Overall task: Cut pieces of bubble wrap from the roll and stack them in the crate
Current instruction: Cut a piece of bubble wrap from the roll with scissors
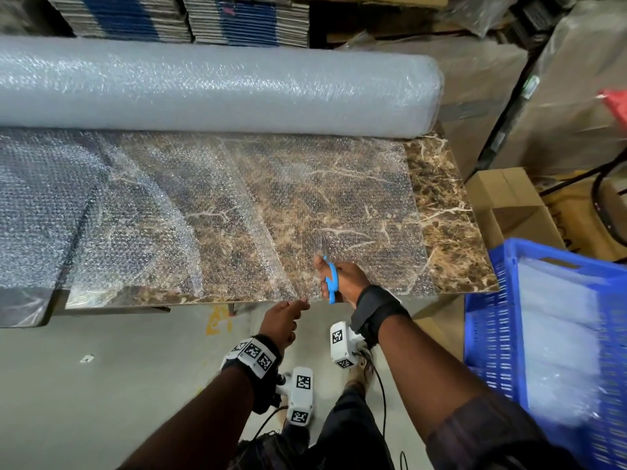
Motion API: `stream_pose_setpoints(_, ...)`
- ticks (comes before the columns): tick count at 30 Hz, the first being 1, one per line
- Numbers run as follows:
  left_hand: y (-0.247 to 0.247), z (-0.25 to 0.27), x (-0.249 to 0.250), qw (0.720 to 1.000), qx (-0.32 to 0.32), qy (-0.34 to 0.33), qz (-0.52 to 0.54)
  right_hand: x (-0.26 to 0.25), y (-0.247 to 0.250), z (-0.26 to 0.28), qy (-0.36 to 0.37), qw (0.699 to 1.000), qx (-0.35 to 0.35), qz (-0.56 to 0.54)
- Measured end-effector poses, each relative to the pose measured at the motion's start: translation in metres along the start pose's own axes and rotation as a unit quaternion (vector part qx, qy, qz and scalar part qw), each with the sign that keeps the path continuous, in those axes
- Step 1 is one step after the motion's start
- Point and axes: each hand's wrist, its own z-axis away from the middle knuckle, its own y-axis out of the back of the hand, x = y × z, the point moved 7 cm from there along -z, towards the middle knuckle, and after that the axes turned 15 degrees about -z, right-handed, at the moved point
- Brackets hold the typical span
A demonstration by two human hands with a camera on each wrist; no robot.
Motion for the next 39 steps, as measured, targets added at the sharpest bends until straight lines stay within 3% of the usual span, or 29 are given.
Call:
stream_pose_setpoints(18, 0.0, -0.002, 0.0, 1.0, 0.007, -0.004, 0.003, -0.004, 0.013, 0.006, -0.014, 0.999, -0.024, 0.04)
stream_pose_setpoints(24, -0.001, -0.004, -0.001, 1.0, 0.008, -0.002, 0.003, -0.012, 0.003, 0.008, -0.018, 0.997, -0.072, 0.013)
stream_pose_setpoints(39, 0.004, 0.0, 0.003, 0.999, 0.012, -0.014, -0.027, -0.02, -0.004, -0.016, -0.027, 0.998, -0.048, 0.021)
